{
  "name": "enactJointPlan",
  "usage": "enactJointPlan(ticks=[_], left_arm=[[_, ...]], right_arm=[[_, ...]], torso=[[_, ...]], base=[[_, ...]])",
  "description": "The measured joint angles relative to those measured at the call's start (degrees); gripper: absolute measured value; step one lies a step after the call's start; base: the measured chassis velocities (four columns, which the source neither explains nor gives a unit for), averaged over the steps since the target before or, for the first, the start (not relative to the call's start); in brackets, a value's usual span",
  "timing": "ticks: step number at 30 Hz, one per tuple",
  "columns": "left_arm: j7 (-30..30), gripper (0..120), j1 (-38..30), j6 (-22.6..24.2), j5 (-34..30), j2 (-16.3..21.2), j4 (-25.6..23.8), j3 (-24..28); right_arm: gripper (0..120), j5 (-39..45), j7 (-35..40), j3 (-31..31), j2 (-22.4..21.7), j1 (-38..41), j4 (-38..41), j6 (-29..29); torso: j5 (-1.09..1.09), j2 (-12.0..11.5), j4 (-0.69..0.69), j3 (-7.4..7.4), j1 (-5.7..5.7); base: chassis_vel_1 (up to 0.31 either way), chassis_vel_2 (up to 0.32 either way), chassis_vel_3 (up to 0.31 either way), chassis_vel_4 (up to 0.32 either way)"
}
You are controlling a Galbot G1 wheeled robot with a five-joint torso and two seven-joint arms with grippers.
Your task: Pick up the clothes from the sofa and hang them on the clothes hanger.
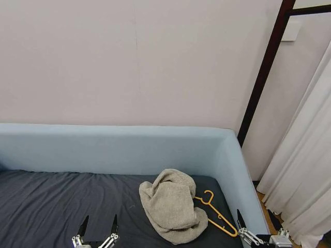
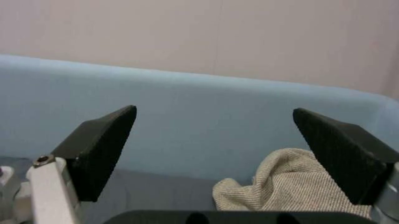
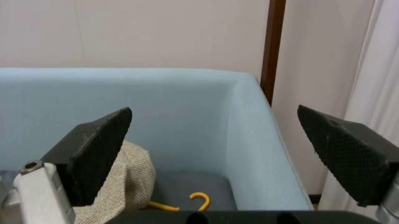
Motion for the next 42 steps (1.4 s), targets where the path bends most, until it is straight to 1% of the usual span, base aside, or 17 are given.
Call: enactJointPlan(ticks=[8,18,22,25,27,28,30,31,32,35,36,39,40,41,42], left_arm=[[-0.20,99,-0.27,0.14,0.27,-0.17,0.23,0.07],[-0.41,99,-0.34,0.16,0.13,0.08,0.54,-0.19],[-0.50,99,-0.41,0.15,0.05,0.11,0.87,-0.12],[-0.53,99,-0.75,-0.03,-0.19,0.43,1.77,-0.04],[-0.53,99,-1.05,-0.17,-0.58,0.83,2.77,0.40],[-0.53,99,-1.05,-0.17,-0.58,0.83,2.77,0.40],[-0.53,99,-0.87,-0.82,-0.72,0.87,3.85,0.77],[-0.53,99,-0.87,-0.82,-0.72,0.87,3.85,0.77],[-0.53,99,-0.73,-1.12,-0.69,0.78,4.19,0.88],[-0.47,99,-0.07,-1.69,-0.25,0.32,4.76,1.02],[-0.47,99,-0.07,-1.69,-0.25,0.32,4.76,1.02],[-0.44,99,0.73,-2.19,0.32,0.15,5.17,0.64],[-0.45,99,0.91,-2.34,0.36,0.12,5.31,0.50],[-0.49,99,1.18,-2.50,0.37,0.06,5.57,0.31],[-0.49,99,1.18,-2.50,0.37,0.06,5.57,0.31]], right_arm=[[100,1.83,0.69,-0.16,-0.63,-0.09,0.09,-1.33],[100,1.96,0.76,-0.64,-0.94,0.02,0.04,-2.10],[100,3.08,1.08,-0.98,-1.88,-0.10,0.36,-3.07],[100,6.52,1.89,-1.30,-4.75,-0.27,1.73,-5.99],[100,8.25,2.31,-1.16,-6.97,-0.56,2.30,-7.60],[100,8.25,2.31,-1.16,-6.97,-0.56,2.30,-7.60],[100,11.58,2.76,-1.01,-9.88,-0.35,2.99,-10.28],[100,11.58,2.76,-1.01,-9.88,-0.35,2.99,-10.28],[100,13.59,2.98,-0.96,-11.37,0.08,3.26,-11.77],[100,18.97,3.68,-1.03,-16.28,2.61,3.18,-16.33],[100,18.97,3.68,-1.03,-16.28,2.61,3.18,-16.33],[100,23.83,4.24,-2.01,-22.22,7.13,1.02,-20.99],[100,24.84,4.34,-2.43,-23.87,8.70,0.20,-21.96],[100,25.95,4.42,-3.09,-26.14,11.23,-1.23,-23.14],[100,25.95,4.42,-3.09,-26.14,11.23,-1.23,-23.14]], torso=[[0.00,0.00,0.00,0.00,0.00],[0.00,0.00,0.00,0.00,0.00],[0.01,0.00,0.00,0.00,0.00],[0.01,0.00,0.00,0.00,0.00],[0.00,0.00,-0.01,0.00,0.00],[0.00,0.00,-0.01,0.00,0.00],[0.00,0.00,-0.01,0.00,0.00],[0.00,0.00,-0.01,0.00,0.00],[0.00,0.00,0.00,0.00,0.00],[0.01,0.00,-0.01,0.00,0.00],[0.01,0.00,-0.01,0.00,0.00],[0.02,0.00,0.01,0.00,0.00],[0.02,0.00,0.00,0.00,0.00],[0.01,0.00,0.02,0.00,0.00],[0.01,0.00,0.02,0.00,0.00]], base=[[0.000,0.000,0.000,0.000],[0.000,0.000,0.000,0.000],[0.000,0.000,0.000,0.000],[0.000,0.000,0.000,0.000],[0.000,0.000,0.000,0.000],[0.000,0.000,0.000,0.000],[0.000,0.000,0.000,0.000],[0.000,0.000,0.000,0.000],[0.000,0.000,0.000,0.000],[0.000,0.000,0.000,0.000],[0.000,0.000,0.000,0.000],[0.000,0.000,0.000,0.000],[0.000,0.000,0.000,0.000],[0.000,0.000,0.000,0.000],[0.000,0.000,0.000,0.000]])
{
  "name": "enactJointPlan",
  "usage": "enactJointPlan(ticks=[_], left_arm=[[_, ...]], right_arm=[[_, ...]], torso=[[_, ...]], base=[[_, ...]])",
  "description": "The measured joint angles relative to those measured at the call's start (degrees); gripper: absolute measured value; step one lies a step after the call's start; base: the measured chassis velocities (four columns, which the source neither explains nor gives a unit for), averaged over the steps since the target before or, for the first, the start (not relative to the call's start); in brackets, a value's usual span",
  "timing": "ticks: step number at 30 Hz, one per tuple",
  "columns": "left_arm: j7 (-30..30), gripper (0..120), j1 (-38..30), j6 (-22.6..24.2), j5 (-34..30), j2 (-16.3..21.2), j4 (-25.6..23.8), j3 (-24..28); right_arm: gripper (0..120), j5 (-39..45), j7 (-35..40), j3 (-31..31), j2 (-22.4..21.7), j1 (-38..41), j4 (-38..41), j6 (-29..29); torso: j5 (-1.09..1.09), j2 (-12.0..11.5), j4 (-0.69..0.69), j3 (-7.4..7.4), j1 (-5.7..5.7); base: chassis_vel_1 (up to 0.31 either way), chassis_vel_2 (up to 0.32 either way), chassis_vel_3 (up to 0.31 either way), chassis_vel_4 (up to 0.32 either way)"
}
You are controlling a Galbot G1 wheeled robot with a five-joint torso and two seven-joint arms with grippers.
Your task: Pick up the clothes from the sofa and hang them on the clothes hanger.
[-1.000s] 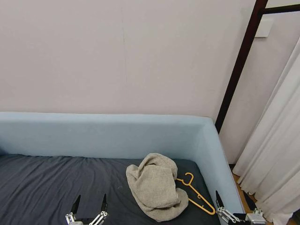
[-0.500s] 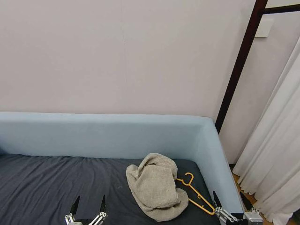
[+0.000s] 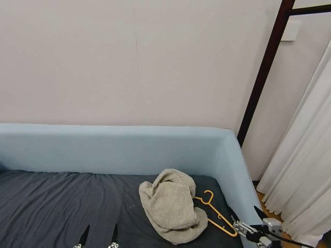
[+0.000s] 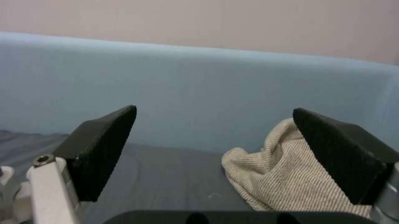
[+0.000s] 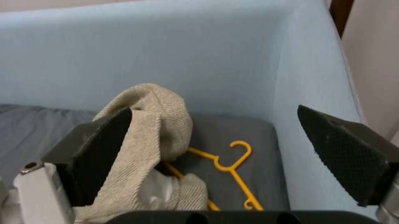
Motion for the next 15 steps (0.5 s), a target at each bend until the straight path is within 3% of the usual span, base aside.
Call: enactJointPlan(ticks=[5,11,15], left_arm=[[0.02,99,1.24,-0.80,0.00,-0.34,0.90,-0.50],[0.02,99,1.81,-1.25,0.04,-0.45,1.45,-0.76],[0.01,99,2.00,-1.41,0.16,-0.78,1.98,-0.90]], right_arm=[[100,4.14,0.66,-6.47,-8.33,12.70,-6.80,-3.59],[100,5.58,0.85,-16.31,-11.61,22.54,-11.08,-5.22],[100,5.95,0.85,-29.56,-12.57,36.41,-15.40,-7.04]], torso=[[0.00,0.00,-0.01,0.00,0.01],[0.01,0.00,-0.03,0.01,0.00],[-0.02,-0.01,0.00,0.01,0.01]], base=[[0.000,0.000,0.000,0.000],[0.000,0.000,0.000,0.000],[0.000,0.000,0.000,0.000]])
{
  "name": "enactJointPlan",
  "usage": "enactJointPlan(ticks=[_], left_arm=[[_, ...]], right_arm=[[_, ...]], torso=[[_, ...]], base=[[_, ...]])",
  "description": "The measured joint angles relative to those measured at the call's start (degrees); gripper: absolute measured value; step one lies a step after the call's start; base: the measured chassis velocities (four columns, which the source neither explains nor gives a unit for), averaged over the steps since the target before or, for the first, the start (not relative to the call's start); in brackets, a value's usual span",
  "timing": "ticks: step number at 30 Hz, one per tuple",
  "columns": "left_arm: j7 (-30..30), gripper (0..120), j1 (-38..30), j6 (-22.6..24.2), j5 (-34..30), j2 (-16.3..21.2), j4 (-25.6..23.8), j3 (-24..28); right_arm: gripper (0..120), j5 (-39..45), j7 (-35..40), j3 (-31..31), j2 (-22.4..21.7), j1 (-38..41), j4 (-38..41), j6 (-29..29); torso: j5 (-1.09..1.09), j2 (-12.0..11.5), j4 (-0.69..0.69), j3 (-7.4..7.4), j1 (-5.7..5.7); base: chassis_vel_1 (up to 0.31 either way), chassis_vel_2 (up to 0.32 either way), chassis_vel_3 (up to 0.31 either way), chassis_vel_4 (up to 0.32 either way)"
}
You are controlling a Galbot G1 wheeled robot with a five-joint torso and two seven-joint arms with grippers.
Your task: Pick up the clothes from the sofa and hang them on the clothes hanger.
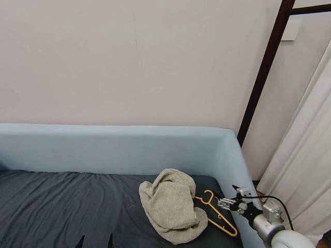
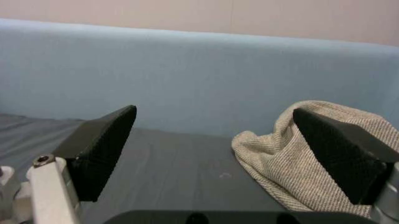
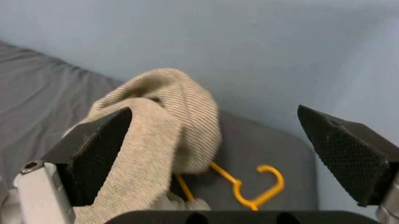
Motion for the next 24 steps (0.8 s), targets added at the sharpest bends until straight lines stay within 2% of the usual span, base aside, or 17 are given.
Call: enactJointPlan(ticks=[1,5,6,10,12,15,17,22,24], left_arm=[[0.00,99,0.00,0.00,0.00,0.00,0.00,0.00],[0.01,99,0.32,-0.23,0.16,-0.36,0.02,-0.26],[0.01,99,0.32,-0.23,0.16,-0.36,0.02,-0.26],[-0.01,99,0.26,-0.39,0.24,-0.83,0.47,-0.46],[0.00,98,0.24,-0.41,0.29,-0.92,0.55,-0.46],[-0.01,98,0.17,-0.44,0.62,-1.41,1.01,-0.35],[-0.01,99,0.15,-0.45,0.68,-1.51,1.09,-0.34],[-0.02,99,-0.15,-0.62,0.78,-2.26,1.70,-0.32],[-0.01,99,-0.21,-0.63,0.79,-2.37,1.75,-0.32]], right_arm=[[100,0.00,0.00,0.00,0.00,0.00,0.00,0.00],[100,1.03,0.46,-11.80,2.06,11.58,-5.26,-1.84],[100,1.03,0.46,-11.80,2.06,11.58,-5.26,-1.84],[100,1.38,0.65,-20.96,5.81,21.37,-11.37,-2.29],[100,1.32,0.59,-21.97,6.50,22.47,-12.13,-2.35],[100,0.39,0.13,-27.74,10.95,27.84,-16.99,-3.85],[100,-0.18,-0.17,-29.24,12.04,29.03,-18.49,-4.13],[100,-4.12,-2.03,-37.56,17.92,36.38,-28.41,-4.49],[100,-5.46,-2.57,-38.69,18.95,37.62,-30.54,-4.08]], torso=[[0.00,0.00,0.00,0.00,0.00],[0.00,0.00,-0.02,0.00,0.00],[0.00,0.00,-0.02,0.00,0.00],[-0.01,0.00,-0.02,0.00,0.00],[0.01,0.00,-0.02,0.00,0.00],[0.00,0.00,-0.01,0.00,0.00],[0.00,0.00,-0.02,0.00,0.00],[-0.01,0.00,-0.01,0.00,0.00],[0.00,0.00,-0.02,0.00,0.00]], base=[[0.000,0.000,0.000,0.000],[0.000,0.000,0.000,0.000],[0.000,0.000,0.000,0.000],[0.000,0.000,0.000,0.000],[0.000,0.000,0.000,0.000],[0.000,0.000,0.000,0.000],[0.000,0.000,0.000,0.000],[0.000,0.000,0.000,0.000],[0.000,0.000,0.000,0.000]])
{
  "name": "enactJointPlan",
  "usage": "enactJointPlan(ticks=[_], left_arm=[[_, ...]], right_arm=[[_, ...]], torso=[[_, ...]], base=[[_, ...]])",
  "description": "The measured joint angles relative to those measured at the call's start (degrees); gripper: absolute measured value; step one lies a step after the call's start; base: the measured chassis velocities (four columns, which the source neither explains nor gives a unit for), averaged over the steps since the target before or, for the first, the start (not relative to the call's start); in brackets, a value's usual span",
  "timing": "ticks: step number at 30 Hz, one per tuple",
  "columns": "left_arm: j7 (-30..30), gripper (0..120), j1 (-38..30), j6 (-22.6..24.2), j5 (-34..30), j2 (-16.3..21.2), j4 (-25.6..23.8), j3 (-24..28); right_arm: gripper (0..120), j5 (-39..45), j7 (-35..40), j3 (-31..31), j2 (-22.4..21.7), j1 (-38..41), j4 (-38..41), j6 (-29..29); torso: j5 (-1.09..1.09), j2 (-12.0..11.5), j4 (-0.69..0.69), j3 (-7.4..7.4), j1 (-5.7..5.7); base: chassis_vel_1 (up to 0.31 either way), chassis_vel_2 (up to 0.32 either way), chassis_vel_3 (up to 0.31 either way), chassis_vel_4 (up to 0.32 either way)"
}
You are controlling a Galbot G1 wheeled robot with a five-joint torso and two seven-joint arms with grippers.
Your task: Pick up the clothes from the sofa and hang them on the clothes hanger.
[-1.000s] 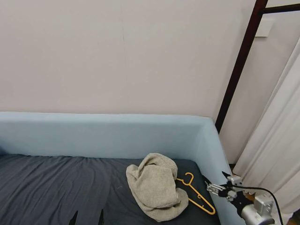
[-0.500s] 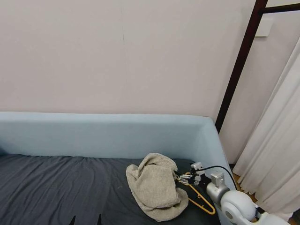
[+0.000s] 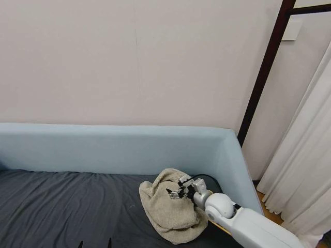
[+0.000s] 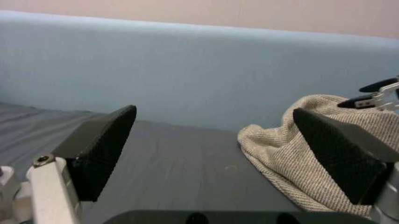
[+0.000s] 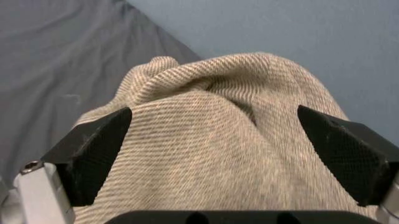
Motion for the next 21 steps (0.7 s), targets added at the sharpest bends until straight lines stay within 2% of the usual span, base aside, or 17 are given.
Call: enactJointPlan(ticks=[4,7,16,21], left_arm=[[-0.01,98,-0.27,-0.03,-0.05,-0.35,0.17,-0.08],[0.00,98,-0.75,-0.08,-0.24,-0.48,0.74,-0.09],[-0.07,98,-1.22,-0.16,-0.90,-0.40,0.69,-0.22],[-0.12,98,-1.29,-0.20,-1.57,-0.40,0.49,-0.66]], right_arm=[[100,-3.46,-0.86,-1.51,2.69,2.63,-5.65,1.22],[100,-4.46,-0.90,-2.82,4.48,4.36,-8.25,-1.19],[99,-4.87,-1.25,-4.46,4.86,5.08,-10.28,-4.81],[81,-4.95,-1.75,-4.30,4.78,4.78,-11.90,-5.30]], torso=[[0.00,0.00,0.00,0.00,0.00],[0.01,0.00,0.00,0.00,-0.01],[0.01,0.00,0.00,0.00,-0.01],[0.02,0.00,0.00,0.00,-0.01]], base=[[0.000,0.000,0.000,0.000],[0.000,0.000,0.000,0.000],[0.000,0.000,0.000,0.000],[0.000,0.000,0.000,0.000]])
